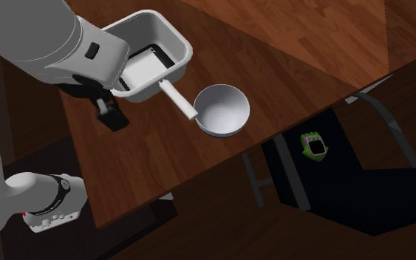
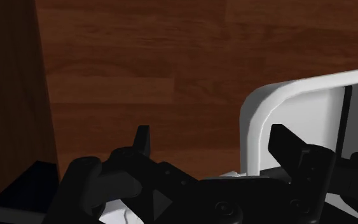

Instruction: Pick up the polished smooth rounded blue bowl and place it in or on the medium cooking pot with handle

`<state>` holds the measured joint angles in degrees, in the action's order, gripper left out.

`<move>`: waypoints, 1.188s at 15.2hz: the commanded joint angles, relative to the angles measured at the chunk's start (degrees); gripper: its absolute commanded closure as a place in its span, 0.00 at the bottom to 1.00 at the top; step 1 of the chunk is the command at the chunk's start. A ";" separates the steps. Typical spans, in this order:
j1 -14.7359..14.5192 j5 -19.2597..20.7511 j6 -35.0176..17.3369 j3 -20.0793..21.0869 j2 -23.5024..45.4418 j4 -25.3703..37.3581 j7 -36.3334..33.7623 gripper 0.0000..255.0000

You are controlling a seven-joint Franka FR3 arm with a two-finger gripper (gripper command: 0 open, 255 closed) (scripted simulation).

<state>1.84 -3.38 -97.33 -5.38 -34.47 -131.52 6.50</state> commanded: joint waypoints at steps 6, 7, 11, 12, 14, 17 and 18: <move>0.64 -0.20 -6.36 -4.18 14.80 7.78 4.95 0.00; 0.73 -0.43 -6.95 -4.73 16.95 9.23 5.67 0.00; 1.20 -1.84 -8.63 -6.74 25.71 15.75 8.60 0.00; 1.38 -2.31 -8.87 -7.18 27.94 17.57 9.34 0.00; 1.82 -3.37 -9.14 -7.97 32.45 21.45 10.80 0.00; 2.75 -5.19 -8.99 -8.90 39.37 27.91 12.89 0.00; 3.14 -5.83 -8.78 -9.13 41.72 30.26 13.54 0.00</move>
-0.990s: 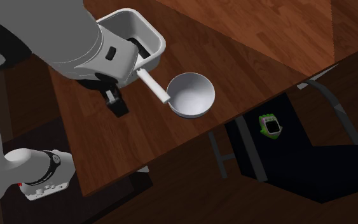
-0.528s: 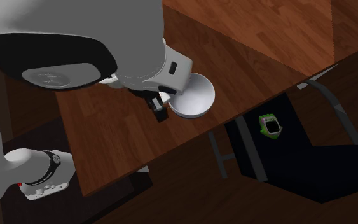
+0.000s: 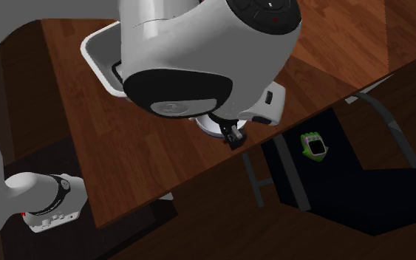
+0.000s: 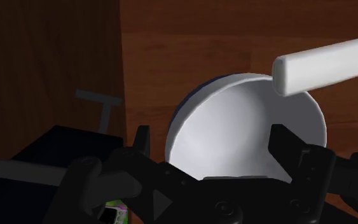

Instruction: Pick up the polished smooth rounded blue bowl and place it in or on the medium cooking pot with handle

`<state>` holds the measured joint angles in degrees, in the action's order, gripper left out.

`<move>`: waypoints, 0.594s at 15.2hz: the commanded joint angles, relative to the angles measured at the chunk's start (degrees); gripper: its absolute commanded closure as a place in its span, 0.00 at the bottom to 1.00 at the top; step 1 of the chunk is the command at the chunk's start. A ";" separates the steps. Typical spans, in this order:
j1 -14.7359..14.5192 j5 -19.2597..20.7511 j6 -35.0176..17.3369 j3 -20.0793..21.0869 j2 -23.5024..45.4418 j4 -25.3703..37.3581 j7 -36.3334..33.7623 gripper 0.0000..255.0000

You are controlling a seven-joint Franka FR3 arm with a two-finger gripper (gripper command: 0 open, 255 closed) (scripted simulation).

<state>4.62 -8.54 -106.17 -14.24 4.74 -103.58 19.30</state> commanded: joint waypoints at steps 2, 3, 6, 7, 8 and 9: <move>1.30 -1.98 0.72 -0.61 7.31 7.35 1.93 0.00; 1.78 -2.56 1.11 -0.69 9.46 9.71 2.40 0.00; 1.66 -2.71 -1.09 -0.50 9.70 7.74 2.53 0.00; 1.61 -2.78 -1.82 -0.45 9.80 7.12 2.59 0.00; 1.55 -2.85 -2.54 -0.40 9.92 6.51 2.64 0.00; 1.50 -2.93 -3.26 -0.36 10.05 5.92 2.70 0.00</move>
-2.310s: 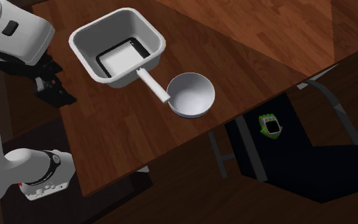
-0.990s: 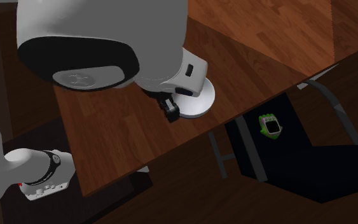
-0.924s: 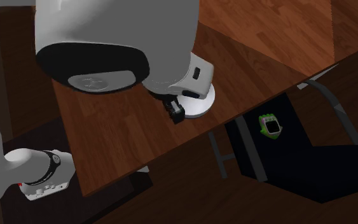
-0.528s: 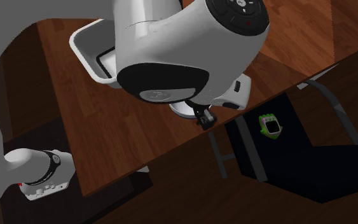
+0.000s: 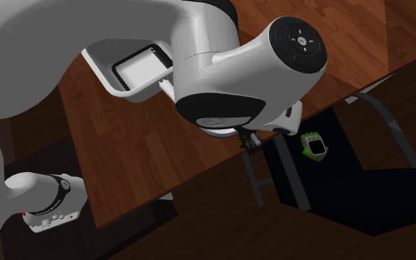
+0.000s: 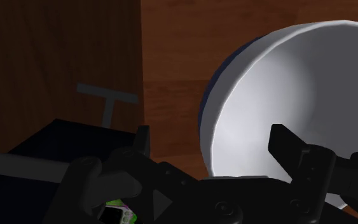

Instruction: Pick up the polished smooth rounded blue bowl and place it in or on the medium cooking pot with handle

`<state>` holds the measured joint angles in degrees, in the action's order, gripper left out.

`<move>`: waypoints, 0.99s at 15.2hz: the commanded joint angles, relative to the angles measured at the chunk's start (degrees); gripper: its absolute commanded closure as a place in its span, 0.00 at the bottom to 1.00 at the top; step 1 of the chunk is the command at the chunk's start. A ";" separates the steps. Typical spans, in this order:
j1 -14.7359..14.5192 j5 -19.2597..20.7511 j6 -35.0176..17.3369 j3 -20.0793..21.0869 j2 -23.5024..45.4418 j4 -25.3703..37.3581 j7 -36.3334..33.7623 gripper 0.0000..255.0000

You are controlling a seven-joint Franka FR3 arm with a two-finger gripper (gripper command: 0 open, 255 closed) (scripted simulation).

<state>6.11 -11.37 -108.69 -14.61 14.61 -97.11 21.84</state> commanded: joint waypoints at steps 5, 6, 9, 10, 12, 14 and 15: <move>-0.06 -0.23 -1.86 0.09 0.41 -1.45 0.25 0.00; -0.06 -0.23 -1.86 0.09 0.41 -1.45 0.25 0.00; -0.06 -0.23 -1.85 0.09 0.41 -1.44 0.25 0.00; -0.06 -0.23 -1.85 0.09 0.41 -1.44 0.25 0.00; -0.06 -0.23 -1.85 0.09 0.41 -1.44 0.25 1.00; -0.06 -0.23 -1.85 0.09 0.41 -1.44 0.25 1.00; -0.06 -0.23 -1.85 0.09 0.41 -1.44 0.25 1.00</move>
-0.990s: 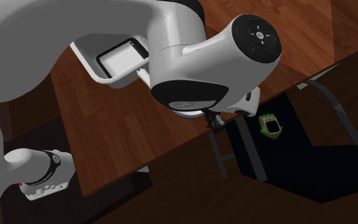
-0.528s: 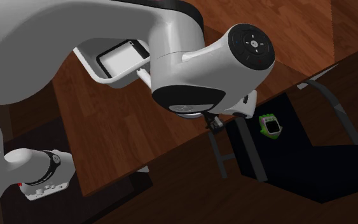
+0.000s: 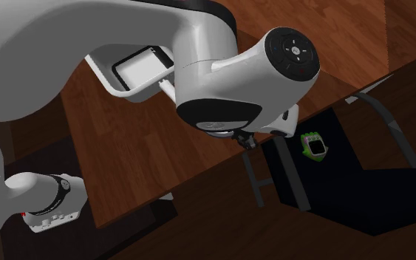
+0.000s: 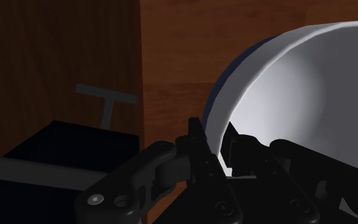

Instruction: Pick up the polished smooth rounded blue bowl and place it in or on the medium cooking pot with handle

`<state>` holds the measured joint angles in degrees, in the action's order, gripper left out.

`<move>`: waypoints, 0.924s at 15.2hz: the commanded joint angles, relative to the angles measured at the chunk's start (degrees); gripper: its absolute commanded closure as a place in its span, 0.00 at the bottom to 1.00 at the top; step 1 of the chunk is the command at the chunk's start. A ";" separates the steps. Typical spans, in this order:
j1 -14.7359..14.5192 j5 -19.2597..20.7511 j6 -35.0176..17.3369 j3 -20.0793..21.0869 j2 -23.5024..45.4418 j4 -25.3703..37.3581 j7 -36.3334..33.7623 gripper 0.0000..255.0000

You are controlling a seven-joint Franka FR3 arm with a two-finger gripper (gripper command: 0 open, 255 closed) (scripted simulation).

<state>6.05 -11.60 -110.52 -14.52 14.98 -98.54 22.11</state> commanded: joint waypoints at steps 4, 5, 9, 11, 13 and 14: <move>0.00 -0.01 -0.02 0.01 0.08 0.02 -0.01 1.00; -0.01 0.00 -0.03 0.00 0.05 -0.02 -0.01 1.00; 0.01 0.35 2.76 -0.10 -0.63 2.15 -0.50 1.00; 0.03 0.50 4.18 -0.15 -0.90 3.33 -0.73 1.00; 0.06 0.63 5.62 -0.19 -1.12 4.58 -0.96 1.00; 0.08 0.68 6.35 -0.21 -1.21 5.22 -1.07 1.00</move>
<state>6.15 -10.90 -104.88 -14.74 13.94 -94.07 21.17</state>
